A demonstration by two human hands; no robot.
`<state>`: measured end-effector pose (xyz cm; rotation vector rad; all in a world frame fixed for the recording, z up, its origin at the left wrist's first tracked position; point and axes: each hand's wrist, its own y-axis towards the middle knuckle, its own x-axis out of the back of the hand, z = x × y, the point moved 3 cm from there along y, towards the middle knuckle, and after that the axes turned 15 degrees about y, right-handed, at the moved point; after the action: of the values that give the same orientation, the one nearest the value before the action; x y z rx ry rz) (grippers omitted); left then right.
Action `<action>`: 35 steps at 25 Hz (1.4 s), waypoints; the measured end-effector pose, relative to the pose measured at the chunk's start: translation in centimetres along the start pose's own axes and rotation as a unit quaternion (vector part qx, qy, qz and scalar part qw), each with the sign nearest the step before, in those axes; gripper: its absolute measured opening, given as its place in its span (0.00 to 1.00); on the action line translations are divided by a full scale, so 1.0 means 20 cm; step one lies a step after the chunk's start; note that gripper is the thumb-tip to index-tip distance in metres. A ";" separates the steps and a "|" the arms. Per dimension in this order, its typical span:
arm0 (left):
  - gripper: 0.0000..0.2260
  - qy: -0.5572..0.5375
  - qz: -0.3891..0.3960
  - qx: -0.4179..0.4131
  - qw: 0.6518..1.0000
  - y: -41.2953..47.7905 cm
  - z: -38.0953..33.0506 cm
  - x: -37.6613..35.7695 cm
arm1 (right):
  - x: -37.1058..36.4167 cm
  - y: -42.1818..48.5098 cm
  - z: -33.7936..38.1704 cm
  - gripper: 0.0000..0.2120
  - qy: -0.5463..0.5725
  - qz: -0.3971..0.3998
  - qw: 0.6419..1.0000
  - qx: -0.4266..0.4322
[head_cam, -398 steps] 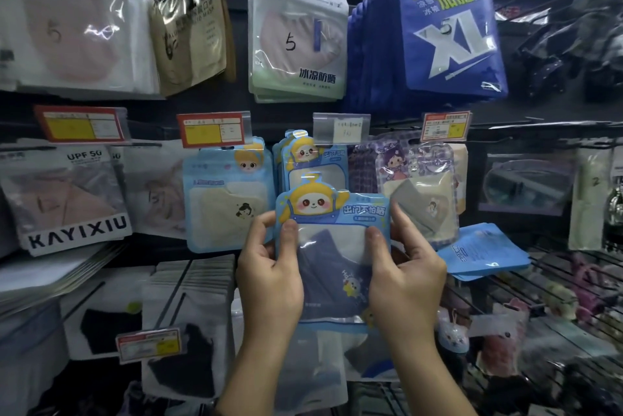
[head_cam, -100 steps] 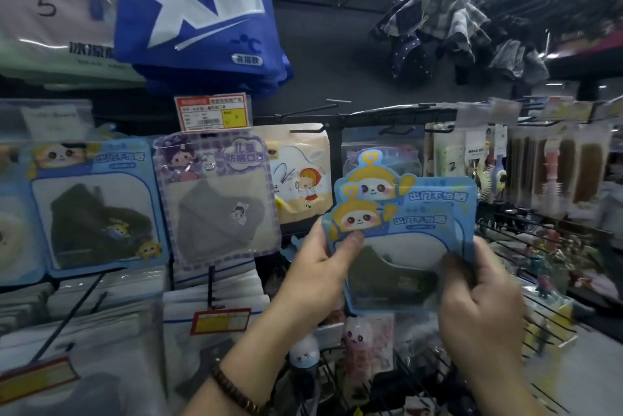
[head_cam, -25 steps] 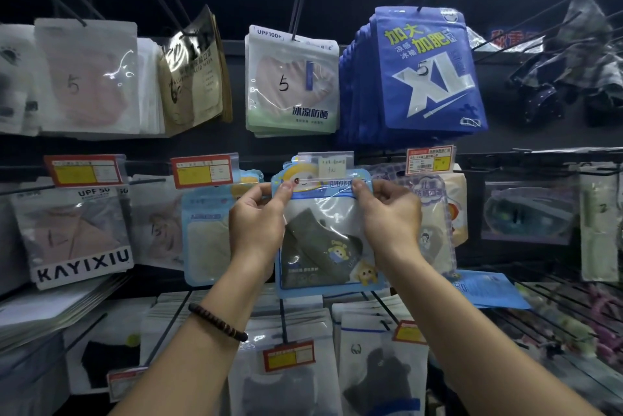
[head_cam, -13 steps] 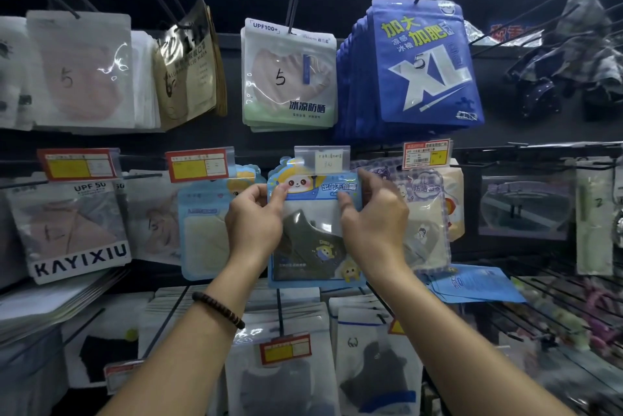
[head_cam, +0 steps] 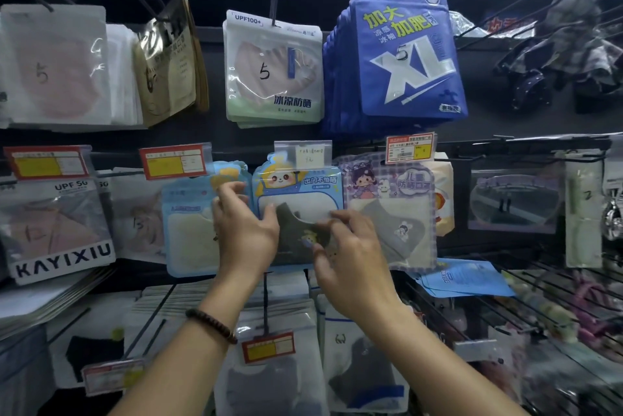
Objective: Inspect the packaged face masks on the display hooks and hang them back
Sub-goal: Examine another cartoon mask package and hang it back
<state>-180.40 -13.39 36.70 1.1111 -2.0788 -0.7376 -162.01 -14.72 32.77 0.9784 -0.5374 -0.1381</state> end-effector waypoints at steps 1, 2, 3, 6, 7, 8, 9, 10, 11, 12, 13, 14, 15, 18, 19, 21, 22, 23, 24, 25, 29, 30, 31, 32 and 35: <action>0.23 0.029 -0.032 -0.010 0.999 -0.05 -0.01 0.01 | 0.03 -0.02 -0.03 0.15 0.007 -0.013 1.000 0.018; 0.23 0.050 -0.070 -0.027 0.996 -0.12 -0.05 0.03 | 0.08 -0.05 -0.06 0.13 0.012 -0.023 0.999 0.028; 0.21 0.044 -0.097 -0.061 0.992 -0.20 -0.10 0.04 | 0.14 -0.08 -0.09 0.10 0.016 -0.027 0.999 0.033; 0.13 -0.054 -0.059 -0.200 0.976 -0.46 -0.31 0.03 | 0.34 -0.17 -0.23 0.05 0.042 0.016 0.999 0.025; 0.12 -0.080 -0.014 -0.227 0.971 -0.55 -0.39 0.00 | 0.42 -0.20 -0.30 0.04 0.054 0.038 0.998 0.009; 0.11 -0.103 0.037 -0.239 0.965 -0.62 -0.45 -0.04 | 0.49 -0.22 -0.37 0.03 0.060 0.052 0.997 -0.010; 0.10 -0.123 0.088 -0.236 0.960 -0.69 -0.51 -0.09 | 0.55 -0.25 -0.46 0.05 0.055 0.054 0.996 -0.033; 0.09 -0.138 0.139 -0.223 0.955 -0.74 -0.56 -0.15 | 0.62 -0.26 -0.57 0.05 0.037 0.044 0.997 -0.060; 0.09 -0.145 0.188 -0.204 0.950 -0.78 -0.59 -0.21 | 0.68 -0.27 -0.67 0.06 0.010 0.027 0.995 -0.093; 0.09 -0.145 0.238 -0.180 0.943 -0.83 -0.62 -0.28 | 0.74 -0.28 -0.78 0.06 -0.023 0.012 0.991 -0.130; 0.10 -0.142 0.287 -0.154 0.935 -0.86 -0.64 -0.35 | 0.79 -0.29 -0.89 0.07 -0.053 0.007 0.985 -0.165; 0.11 -0.142 0.335 -0.124 0.923 -0.90 -0.65 -0.42 | 0.83 -0.29 -1.00 0.08 -0.079 0.015 0.978 -0.193; 0.12 -0.147 0.380 -0.095 0.908 -0.93 -0.66 -0.49 | 0.86 -0.29 -1.08 0.11 -0.106 0.032 0.971 -0.211; 0.14 -0.105 0.461 -0.060 0.879 -1.02 -0.70 -0.66 | 0.89 -0.28 -1.26 0.22 -0.176 0.127 0.948 -0.232; 0.13 -0.063 0.463 -0.084 0.880 -1.04 -0.71 -0.69 | 0.88 -0.26 -1.29 0.25 -0.193 0.164 0.939 -0.233; 0.13 0.016 0.444 -0.137 0.885 -1.06 -0.75 -0.74 | 0.84 -0.21 -1.34 0.29 -0.219 0.218 0.925 -0.221; 0.13 0.038 0.435 -0.145 0.888 -1.07 -0.76 -0.78 | 0.82 -0.19 -1.36 0.29 -0.231 0.237 0.920 -0.208; 0.12 0.051 0.433 -0.141 0.889 -1.08 -0.77 -0.81 | 0.79 -0.17 -1.38 0.29 -0.243 0.253 0.915 -0.198; 0.12 0.063 0.433 -0.134 0.889 -1.08 -0.77 -0.83 | 0.77 -0.15 -1.40 0.28 -0.259 0.267 0.909 -0.188; 0.12 0.077 0.436 -0.129 0.887 -1.09 -0.77 -0.85 | 0.75 -0.14 -1.42 0.25 -0.277 0.281 0.901 -0.178; 0.13 0.094 0.433 -0.114 0.889 -1.10 -0.76 -0.91 | 0.70 -0.16 -1.47 0.13 -0.304 0.278 0.896 -0.168; 0.13 0.090 0.426 -0.106 0.894 -1.09 -0.75 -0.91 | 0.71 -0.16 -1.49 0.12 -0.297 0.267 0.900 -0.175; 0.12 0.081 0.418 -0.097 0.899 -1.09 -0.75 -0.92 | 0.71 -0.17 -1.50 0.13 -0.290 0.257 0.904 -0.183; 0.12 0.072 0.412 -0.086 0.904 -1.08 -0.75 -0.93 | 0.72 -0.18 -1.51 0.14 -0.281 0.245 0.908 -0.191; 0.10 0.061 0.396 -0.059 0.914 -1.07 -0.73 -0.94 | 0.77 -0.20 -1.51 0.17 -0.256 0.211 0.921 -0.206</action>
<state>-150.91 -9.93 24.86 0.1722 -2.0872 -0.3613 -133.52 0.42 21.99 0.3881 -1.1396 -0.1119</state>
